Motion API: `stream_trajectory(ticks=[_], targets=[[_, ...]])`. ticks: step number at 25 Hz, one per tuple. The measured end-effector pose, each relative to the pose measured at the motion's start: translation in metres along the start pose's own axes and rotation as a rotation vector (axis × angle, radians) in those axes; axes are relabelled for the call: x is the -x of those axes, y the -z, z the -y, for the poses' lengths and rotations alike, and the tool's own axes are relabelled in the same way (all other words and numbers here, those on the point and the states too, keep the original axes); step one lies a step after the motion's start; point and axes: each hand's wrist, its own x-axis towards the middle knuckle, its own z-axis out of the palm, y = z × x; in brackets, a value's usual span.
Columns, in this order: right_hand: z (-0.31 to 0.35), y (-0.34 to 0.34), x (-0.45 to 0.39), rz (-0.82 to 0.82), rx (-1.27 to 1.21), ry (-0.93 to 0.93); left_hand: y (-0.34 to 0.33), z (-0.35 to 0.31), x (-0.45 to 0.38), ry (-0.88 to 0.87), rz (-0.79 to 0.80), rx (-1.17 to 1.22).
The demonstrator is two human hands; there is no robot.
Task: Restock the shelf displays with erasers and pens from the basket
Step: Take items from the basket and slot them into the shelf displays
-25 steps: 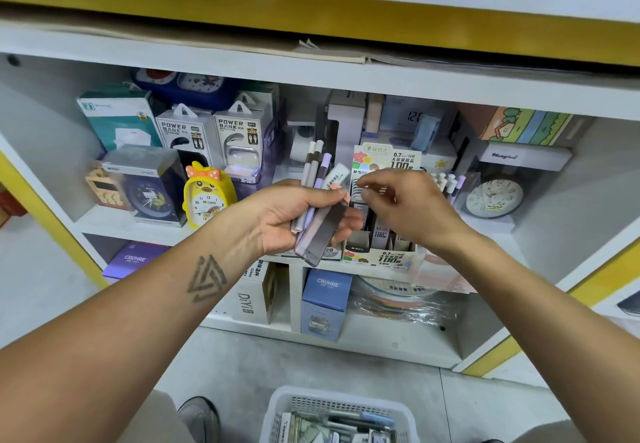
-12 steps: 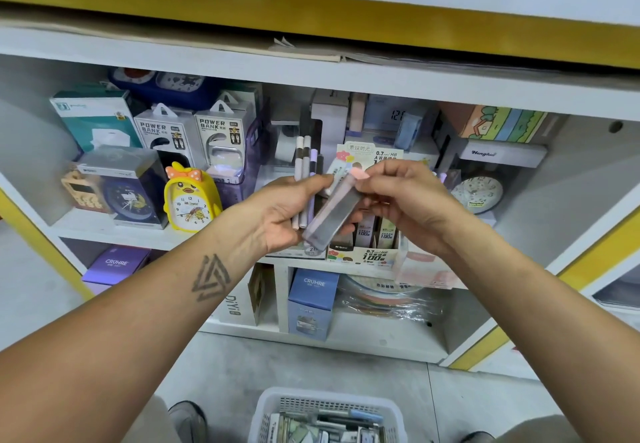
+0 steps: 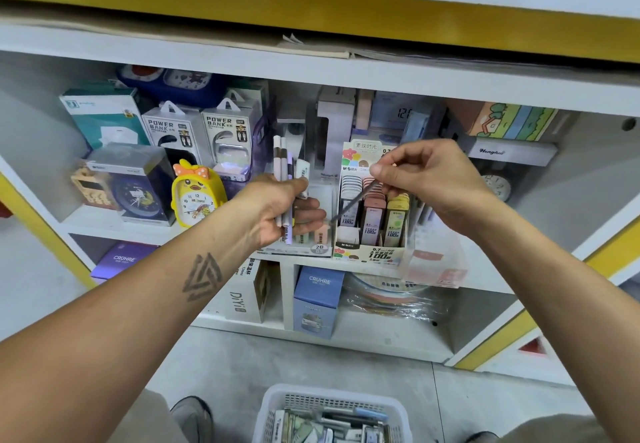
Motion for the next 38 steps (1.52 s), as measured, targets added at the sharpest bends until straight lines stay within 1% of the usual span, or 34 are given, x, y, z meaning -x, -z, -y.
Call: stream_trajectory(ticks=[2, 4, 6, 9, 13, 17, 20, 22, 25, 27, 30, 33, 34, 35, 36, 37, 38], targets=[[-0.002, -0.004, -0.002, -0.044, 0.112, 0.039, 0.003, -0.001, 0.002, -0.006, 0.014, 0.003], [-0.008, -0.010, -0.004, -0.075, 0.355, 0.099, 0.006, -0.002, 0.005, -0.016, 0.034, -0.004], [-0.013, -0.017, -0.004, -0.032, 0.566, 0.211, 0.006, -0.003, 0.008, -0.023, 0.039, -0.009], [-0.018, -0.022, -0.006, -0.008, 0.716, 0.329, 0.008, -0.003, 0.010, -0.018, 0.042, -0.027], [-0.018, -0.022, -0.008, -0.045, 0.682, 0.352, 0.010, -0.004, 0.011, -0.022, 0.060, -0.053], [-0.022, -0.026, -0.007, 0.017, 0.794, 0.380, 0.009, -0.003, 0.013, -0.024, 0.081, -0.074], [-0.027, -0.032, -0.006, 0.049, 0.826, 0.384, 0.006, -0.002, 0.013, -0.022, 0.093, -0.086], [-0.024, -0.031, -0.008, 0.009, 0.803, 0.391, 0.006, -0.001, 0.012, -0.016, 0.105, -0.083], [-0.016, -0.015, -0.013, -0.122, 0.704, 0.357, 0.003, 0.000, 0.009, -0.011, 0.123, -0.075], [-0.015, -0.005, -0.010, -0.150, 0.707, 0.339, 0.000, 0.002, 0.006, -0.013, 0.135, -0.074], [-0.021, 0.003, -0.001, -0.084, 0.801, 0.352, -0.009, 0.006, 0.002, -0.010, 0.164, -0.074], [-0.028, 0.002, 0.006, 0.035, 0.829, 0.268, -0.018, 0.010, 0.000, 0.007, 0.214, -0.076], [-0.030, 0.000, 0.007, 0.067, 0.875, 0.275, -0.020, 0.011, -0.001, 0.013, 0.234, -0.076], [-0.030, 0.000, 0.008, 0.067, 0.915, 0.304, -0.022, 0.013, -0.001, 0.017, 0.253, -0.076], [-0.029, 0.000, 0.007, 0.033, 0.928, 0.324, -0.024, 0.014, -0.001, 0.023, 0.277, -0.077], [-0.027, 0.000, 0.007, -0.026, 0.860, 0.297, -0.026, 0.015, -0.001, 0.029, 0.305, -0.078], [-0.023, 0.001, 0.007, -0.075, 0.698, 0.203, -0.028, 0.016, 0.000, 0.035, 0.335, -0.082]])
